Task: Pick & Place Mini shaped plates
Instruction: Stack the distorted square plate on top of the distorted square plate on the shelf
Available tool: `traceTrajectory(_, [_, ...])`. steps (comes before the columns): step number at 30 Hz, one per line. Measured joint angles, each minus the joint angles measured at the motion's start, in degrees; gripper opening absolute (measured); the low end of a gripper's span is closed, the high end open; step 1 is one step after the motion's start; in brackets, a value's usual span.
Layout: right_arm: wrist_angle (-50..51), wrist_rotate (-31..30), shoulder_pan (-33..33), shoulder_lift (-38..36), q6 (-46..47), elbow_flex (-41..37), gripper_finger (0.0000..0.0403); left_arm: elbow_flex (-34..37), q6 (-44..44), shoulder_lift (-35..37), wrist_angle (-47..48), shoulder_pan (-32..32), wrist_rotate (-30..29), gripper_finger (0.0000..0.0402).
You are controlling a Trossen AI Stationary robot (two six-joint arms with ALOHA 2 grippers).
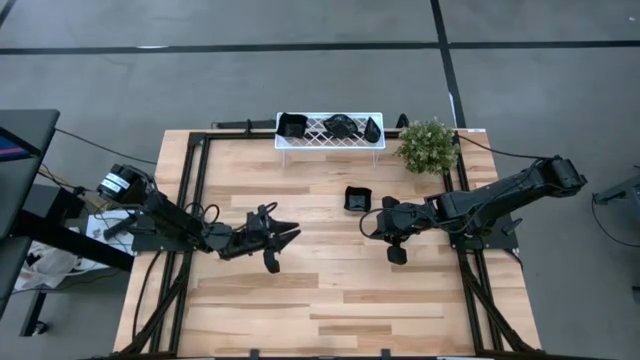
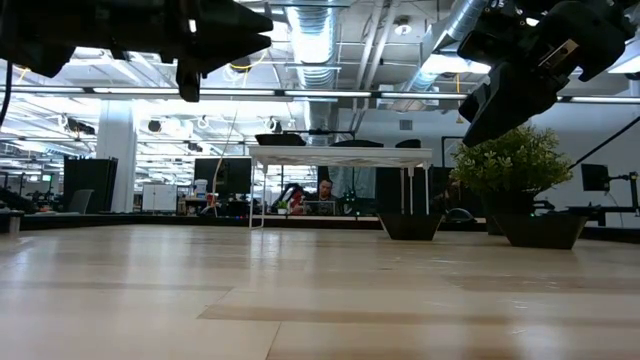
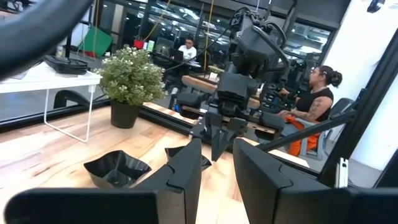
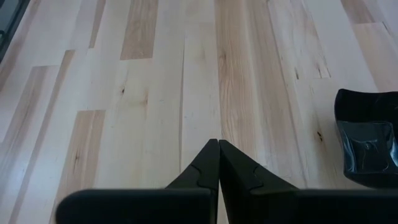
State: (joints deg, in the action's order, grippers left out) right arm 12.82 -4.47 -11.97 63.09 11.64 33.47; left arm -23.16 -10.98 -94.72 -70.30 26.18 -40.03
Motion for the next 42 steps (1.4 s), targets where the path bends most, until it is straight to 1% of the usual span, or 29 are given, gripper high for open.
traceTrajectory(15, [0.0,0.0,0.0,0.0,0.0,0.0,0.0,0.0,0.3,0.0,-0.3,0.1,0.0,0.0095])
traceTrajectory(24, [0.0,0.0,0.0,0.0,0.0,0.0,0.0,0.0,3.4,0.0,-0.6,0.1,7.3,0.0095])
traceTrajectory(29, [0.0,0.0,0.0,0.0,0.0,0.0,0.0,0.0,5.8,0.1,-0.7,0.1,8.6,0.0095])
traceTrajectory(33, [0.0,0.0,0.0,0.0,0.0,0.0,0.0,-0.1,7.7,2.8,0.4,0.0,7.9,0.0095])
traceTrajectory(34, [0.0,0.0,0.0,0.0,0.0,0.0,0.0,-0.1,7.7,4.2,1.8,0.0,7.0,0.0095])
traceTrajectory(36, [0.0,0.0,0.0,0.0,0.0,0.0,0.0,-0.1,7.3,8.3,7.6,-0.1,5.8,0.0095])
traceTrajectory(39, [0.0,0.0,0.0,0.0,0.0,0.0,0.0,-0.9,4.8,15.6,21.2,-0.1,5.6,0.0095])
traceTrajectory(42, [0.0,0.0,0.0,0.0,0.0,0.0,0.0,-3.7,3.3,21.5,34.1,-0.1,5.6,0.0095])
